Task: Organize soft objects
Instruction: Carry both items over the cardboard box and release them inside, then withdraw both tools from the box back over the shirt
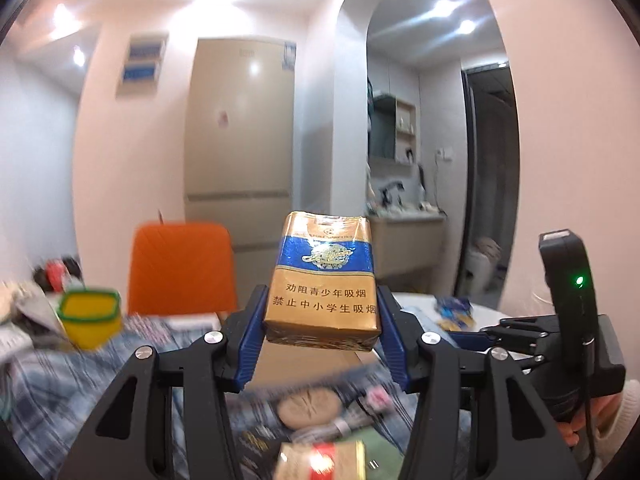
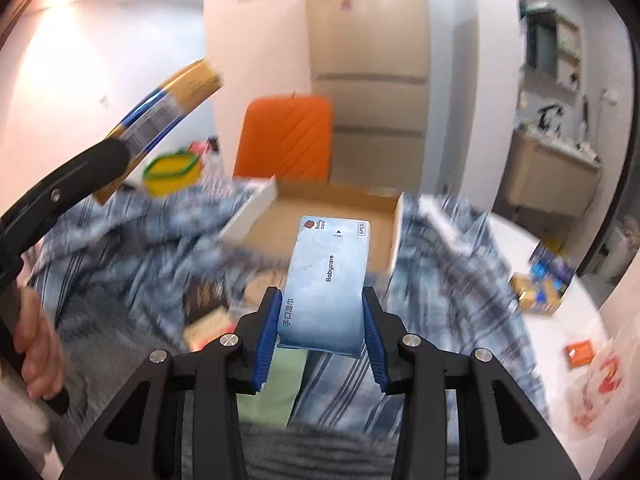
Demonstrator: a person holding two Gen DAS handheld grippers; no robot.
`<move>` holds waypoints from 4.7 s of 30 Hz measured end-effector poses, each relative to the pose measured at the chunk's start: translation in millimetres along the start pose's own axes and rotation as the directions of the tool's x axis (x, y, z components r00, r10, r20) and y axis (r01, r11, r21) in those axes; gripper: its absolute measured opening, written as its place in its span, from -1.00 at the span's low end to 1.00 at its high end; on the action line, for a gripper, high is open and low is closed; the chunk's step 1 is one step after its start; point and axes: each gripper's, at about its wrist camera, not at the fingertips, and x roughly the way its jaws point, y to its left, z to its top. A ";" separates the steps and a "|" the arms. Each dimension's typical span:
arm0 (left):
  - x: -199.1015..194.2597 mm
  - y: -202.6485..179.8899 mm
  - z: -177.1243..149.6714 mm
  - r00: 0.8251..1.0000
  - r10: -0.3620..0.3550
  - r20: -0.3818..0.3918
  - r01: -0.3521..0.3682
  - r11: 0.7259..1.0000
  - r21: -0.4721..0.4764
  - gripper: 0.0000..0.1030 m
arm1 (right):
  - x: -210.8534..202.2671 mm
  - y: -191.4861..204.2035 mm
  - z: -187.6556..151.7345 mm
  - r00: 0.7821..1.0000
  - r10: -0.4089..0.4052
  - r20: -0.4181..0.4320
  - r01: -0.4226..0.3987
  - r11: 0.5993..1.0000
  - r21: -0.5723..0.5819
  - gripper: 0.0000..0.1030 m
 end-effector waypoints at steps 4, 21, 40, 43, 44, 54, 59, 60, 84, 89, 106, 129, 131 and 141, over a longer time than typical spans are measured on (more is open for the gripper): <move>0.6 0.6 16.8 0.995 0.037 0.097 -0.041 0.998 0.039 -0.01 | -7.7 -1.0 24.0 0.991 -0.053 0.120 0.046 0.997 0.062 -0.19; 64.3 17.2 34.5 0.972 0.119 0.204 -0.124 0.992 0.012 -0.01 | 23.7 -17.1 112.9 0.899 -0.204 0.387 0.131 0.970 0.207 -0.19; 146.5 50.2 -47.3 0.972 0.162 -0.170 -0.168 0.986 -0.022 0.01 | 135.6 -27.1 60.6 0.970 -0.172 0.173 0.156 0.982 0.104 -0.19; 150.2 46.5 -50.1 0.962 0.177 -0.210 -0.184 0.983 -0.014 0.01 | 155.3 -29.1 56.2 0.986 -0.141 0.090 0.132 0.987 0.096 -0.19; 149.3 44.9 -50.6 0.960 0.181 -0.212 -0.188 0.982 -0.013 0.01 | 160.4 -29.2 54.6 0.988 -0.135 0.069 0.128 0.987 0.095 -0.19; 156.6 49.9 -50.0 0.952 0.186 -0.243 -0.196 0.981 -0.017 0.35 | 169.3 -26.3 47.9 0.991 -0.132 0.030 0.129 0.989 0.073 0.04; 154.6 55.4 -48.8 0.952 0.197 -0.235 -0.212 0.976 -0.040 0.69 | 165.7 -26.6 49.2 0.990 -0.134 0.040 0.131 0.988 0.085 0.21; 154.5 56.5 -48.4 0.951 0.198 -0.236 -0.214 0.976 -0.046 0.69 | 165.5 -27.7 49.2 0.990 -0.136 0.041 0.132 0.987 0.089 0.21; 52.2 20.2 -2.8 0.980 0.200 0.007 -0.200 0.980 0.013 0.69 | 59.1 -13.6 73.0 0.955 -0.138 0.263 0.112 0.988 0.110 0.21; 25.0 14.1 2.5 0.981 0.186 0.053 -0.186 0.982 0.001 0.69 | 27.3 -11.2 64.9 0.941 -0.148 0.305 0.122 0.987 0.105 0.21; 2.1 12.6 -47.1 0.975 0.216 0.050 -0.216 0.976 0.008 1.00 | -15.7 -18.2 16.5 0.910 -0.193 0.368 0.152 0.979 0.139 0.98; 7.0 26.3 -69.4 0.977 0.210 -0.037 -0.212 0.977 -0.032 1.00 | 10.5 -19.1 -9.8 0.925 -0.209 0.319 0.175 0.976 0.130 1.00; 7.8 27.7 -69.2 0.978 0.203 -0.052 -0.205 0.978 -0.032 1.00 | 10.1 -19.0 -9.6 0.926 -0.206 0.318 0.174 0.977 0.125 1.00; 35.5 32.2 -79.2 0.949 -0.097 -0.301 0.063 0.991 -0.121 1.00 | 7.7 -17.1 -10.2 0.943 -0.160 0.291 0.133 0.985 0.110 1.00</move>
